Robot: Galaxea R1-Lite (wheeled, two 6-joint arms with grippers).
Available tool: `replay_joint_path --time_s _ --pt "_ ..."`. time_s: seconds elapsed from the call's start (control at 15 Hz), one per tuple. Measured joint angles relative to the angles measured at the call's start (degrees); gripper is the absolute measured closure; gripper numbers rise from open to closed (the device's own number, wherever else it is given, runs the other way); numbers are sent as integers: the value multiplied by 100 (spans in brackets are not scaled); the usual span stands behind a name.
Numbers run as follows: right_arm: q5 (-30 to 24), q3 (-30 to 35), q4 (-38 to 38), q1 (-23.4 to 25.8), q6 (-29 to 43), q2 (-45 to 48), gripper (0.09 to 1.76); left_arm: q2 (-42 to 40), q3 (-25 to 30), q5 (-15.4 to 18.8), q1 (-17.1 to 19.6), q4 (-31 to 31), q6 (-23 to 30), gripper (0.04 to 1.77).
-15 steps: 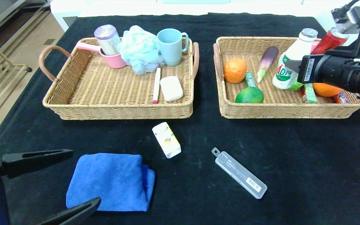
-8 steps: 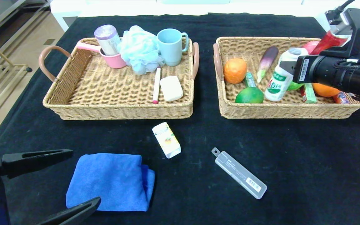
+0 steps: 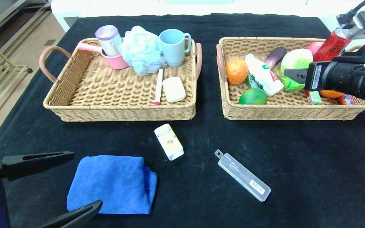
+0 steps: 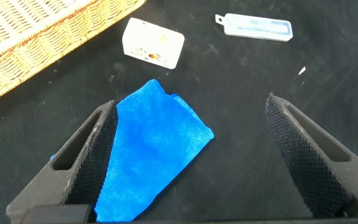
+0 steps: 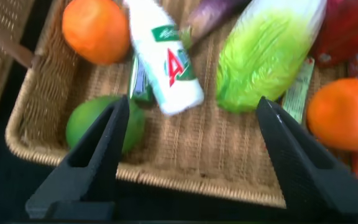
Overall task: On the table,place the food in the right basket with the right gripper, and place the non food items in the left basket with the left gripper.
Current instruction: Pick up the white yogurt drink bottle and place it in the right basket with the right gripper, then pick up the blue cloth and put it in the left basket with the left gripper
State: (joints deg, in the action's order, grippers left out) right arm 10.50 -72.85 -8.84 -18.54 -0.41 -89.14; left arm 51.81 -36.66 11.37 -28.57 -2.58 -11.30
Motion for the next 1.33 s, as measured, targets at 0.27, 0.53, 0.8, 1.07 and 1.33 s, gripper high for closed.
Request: replay_joint_path --time_s 0.27,0.53,0.8,1.07,1.33 --pt "-52 579 507 -196 -21 656 26 -10 -22 2 0 90 -16 9" --pt "-72 1315 1234 -774 -193 1401 21 -2 -49 -121 0 121 -99 9" --pt "-1052 1829 1481 -1141 -622 1993 18 50 -30 -512 18 133 -101 9" --pt "-1682 2380 1464 -1153 -853 2371 17 138 -160 -807 20 432 -93 9" --pt "-1879 2699 1418 -1147 -1074 2555 16 83 -250 -820 16 925 -52 9"
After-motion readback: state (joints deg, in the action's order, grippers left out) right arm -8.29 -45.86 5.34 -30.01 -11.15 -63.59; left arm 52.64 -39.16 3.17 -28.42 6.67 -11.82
